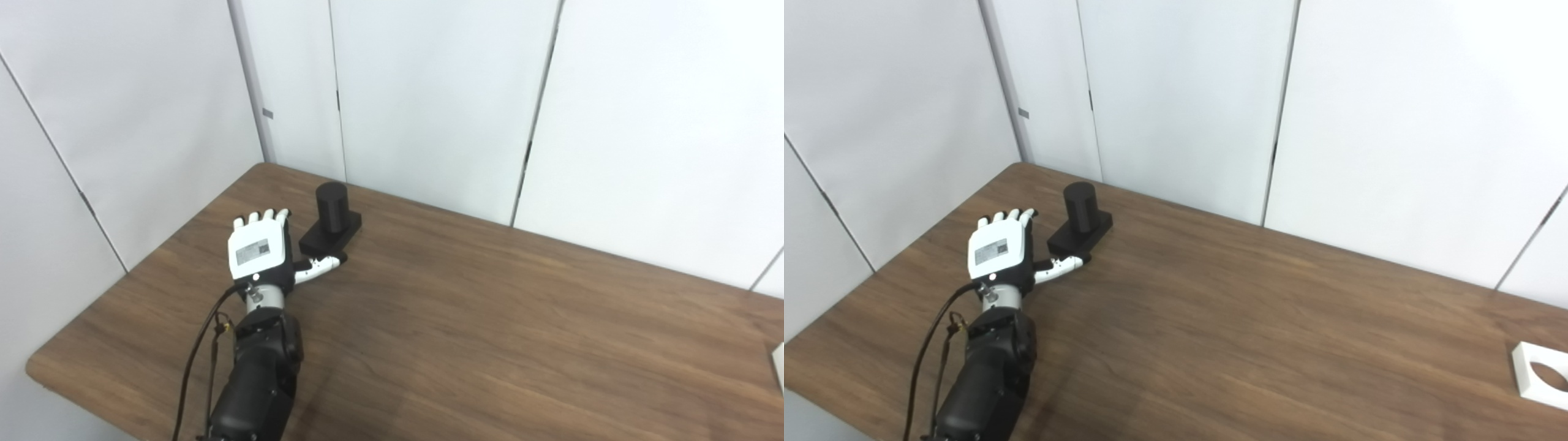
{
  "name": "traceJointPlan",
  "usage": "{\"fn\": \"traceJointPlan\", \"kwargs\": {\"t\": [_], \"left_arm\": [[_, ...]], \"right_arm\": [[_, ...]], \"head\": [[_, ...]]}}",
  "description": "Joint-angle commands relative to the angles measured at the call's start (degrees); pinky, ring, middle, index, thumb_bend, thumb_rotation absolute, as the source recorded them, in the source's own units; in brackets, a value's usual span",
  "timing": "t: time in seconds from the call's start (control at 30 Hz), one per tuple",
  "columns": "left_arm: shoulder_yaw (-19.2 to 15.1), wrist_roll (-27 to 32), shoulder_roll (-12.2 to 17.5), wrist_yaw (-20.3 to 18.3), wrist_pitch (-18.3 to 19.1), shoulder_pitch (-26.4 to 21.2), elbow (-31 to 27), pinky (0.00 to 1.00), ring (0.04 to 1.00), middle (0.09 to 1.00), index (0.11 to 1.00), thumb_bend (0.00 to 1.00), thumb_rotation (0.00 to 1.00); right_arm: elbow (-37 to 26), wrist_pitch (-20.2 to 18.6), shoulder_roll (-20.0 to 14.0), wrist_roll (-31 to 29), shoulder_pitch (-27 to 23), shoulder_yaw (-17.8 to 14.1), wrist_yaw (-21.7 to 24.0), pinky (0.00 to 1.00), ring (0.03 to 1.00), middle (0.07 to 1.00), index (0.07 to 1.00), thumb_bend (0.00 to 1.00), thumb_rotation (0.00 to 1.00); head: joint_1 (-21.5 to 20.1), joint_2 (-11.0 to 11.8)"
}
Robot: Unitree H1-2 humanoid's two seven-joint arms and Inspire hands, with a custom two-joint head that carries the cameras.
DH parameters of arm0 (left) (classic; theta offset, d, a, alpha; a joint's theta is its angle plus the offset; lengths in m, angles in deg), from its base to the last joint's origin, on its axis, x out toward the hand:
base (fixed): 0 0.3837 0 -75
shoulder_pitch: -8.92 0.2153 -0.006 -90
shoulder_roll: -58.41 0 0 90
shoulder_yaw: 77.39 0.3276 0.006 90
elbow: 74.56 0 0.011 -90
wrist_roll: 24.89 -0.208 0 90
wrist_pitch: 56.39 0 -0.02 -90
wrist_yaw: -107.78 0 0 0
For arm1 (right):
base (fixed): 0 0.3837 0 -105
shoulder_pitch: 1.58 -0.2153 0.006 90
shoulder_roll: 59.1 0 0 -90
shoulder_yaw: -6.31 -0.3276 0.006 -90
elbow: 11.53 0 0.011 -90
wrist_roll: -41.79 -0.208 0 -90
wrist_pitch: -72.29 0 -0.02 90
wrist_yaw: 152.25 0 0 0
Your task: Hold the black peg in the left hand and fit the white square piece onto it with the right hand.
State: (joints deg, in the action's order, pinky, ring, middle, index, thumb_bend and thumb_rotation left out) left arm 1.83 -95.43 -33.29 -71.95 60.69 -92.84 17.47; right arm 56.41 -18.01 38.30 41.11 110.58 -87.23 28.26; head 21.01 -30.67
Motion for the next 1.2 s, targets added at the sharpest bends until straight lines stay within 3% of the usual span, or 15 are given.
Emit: {"fn": "traceJointPlan", "kwargs": {"t": [0.0,0.47,0.57,0.73,1.17], "left_arm": [[-0.58,-0.56,1.74,2.30,-0.18,-2.82,0.33,1.00,0.950,0.930,0.873,0.98,0.80],[-0.26,2.76,2.28,4.74,-0.17,-7.51,9.38,1.00,0.916,0.891,0.832,1.00,0.81],[-0.45,5.80,2.41,6.73,-0.20,-8.47,11.08,1.00,0.911,0.873,0.817,0.99,0.78],[0.09,10.46,2.69,9.48,-0.20,-9.50,12.66,1.00,0.896,0.850,0.786,0.95,0.72],[-0.10,8.45,1.66,12.50,-0.18,-12.72,18.43,0.97,0.868,0.832,0.774,0.93,0.71]], "right_arm": [[-2.47,0.64,1.05,-0.11,0.30,0.12,-0.07,0.91,0.875,0.867,0.872,0.71,1.00],[-3.10,1.43,1.20,0.32,1.05,0.37,-0.24,0.89,0.876,0.866,0.866,0.70,1.00],[-3.39,1.55,1.28,0.58,1.29,0.51,-0.36,0.84,0.865,0.865,0.858,0.67,1.00],[-3.89,1.15,1.32,0.75,1.47,0.66,-0.35,0.88,0.880,0.868,0.857,0.67,0.99],[-4.63,0.65,1.64,1.59,1.67,0.92,-0.51,0.94,0.899,0.872,0.864,0.64,1.00]], "head": [[-0.03,-0.12],[-1.11,-0.73],[-1.30,-0.87],[-1.35,-1.06],[-1.31,-1.11]]}}
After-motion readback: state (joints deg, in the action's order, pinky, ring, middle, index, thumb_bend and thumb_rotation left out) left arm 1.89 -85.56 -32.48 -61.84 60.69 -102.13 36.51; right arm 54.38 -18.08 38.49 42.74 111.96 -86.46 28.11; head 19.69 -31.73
